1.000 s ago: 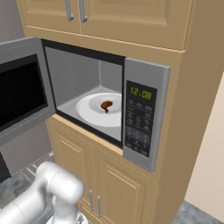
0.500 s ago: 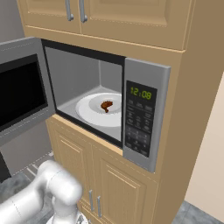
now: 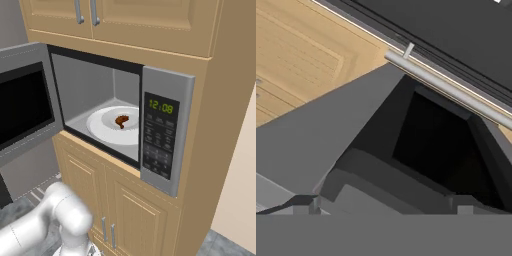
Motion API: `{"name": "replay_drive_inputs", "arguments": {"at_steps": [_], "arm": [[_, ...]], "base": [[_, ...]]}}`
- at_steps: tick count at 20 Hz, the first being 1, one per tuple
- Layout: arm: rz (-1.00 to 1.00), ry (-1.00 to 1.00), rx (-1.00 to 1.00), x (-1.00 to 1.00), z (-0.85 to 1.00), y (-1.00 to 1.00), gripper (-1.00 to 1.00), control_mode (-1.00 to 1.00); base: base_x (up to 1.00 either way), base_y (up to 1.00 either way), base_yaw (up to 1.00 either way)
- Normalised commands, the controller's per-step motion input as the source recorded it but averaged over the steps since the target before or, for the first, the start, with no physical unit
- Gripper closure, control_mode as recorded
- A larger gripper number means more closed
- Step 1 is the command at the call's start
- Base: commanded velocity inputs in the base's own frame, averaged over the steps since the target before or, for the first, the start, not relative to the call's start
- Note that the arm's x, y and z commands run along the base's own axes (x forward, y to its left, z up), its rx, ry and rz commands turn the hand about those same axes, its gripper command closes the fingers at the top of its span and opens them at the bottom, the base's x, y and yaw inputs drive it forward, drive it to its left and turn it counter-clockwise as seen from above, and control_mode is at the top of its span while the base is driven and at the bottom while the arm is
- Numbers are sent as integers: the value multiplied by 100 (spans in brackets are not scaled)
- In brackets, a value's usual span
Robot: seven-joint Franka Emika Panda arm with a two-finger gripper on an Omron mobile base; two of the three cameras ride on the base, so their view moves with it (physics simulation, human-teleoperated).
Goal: Transport the chicken drumstick from the fridge to the microwave and turn on the microwave.
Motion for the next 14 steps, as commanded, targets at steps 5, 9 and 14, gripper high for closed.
{"name": "replay_drive_inputs", "arguments": {"at_steps": [5,9,14], "arm": [[-9,-8,0,0,0,-11,-100,-100],[-8,-7,0,0,0,-10,-100,-100],[-6,-5,0,1,0,-16,-100,-100]], "base": [[0,0,0],[0,0,0],[0,0,0]]}}
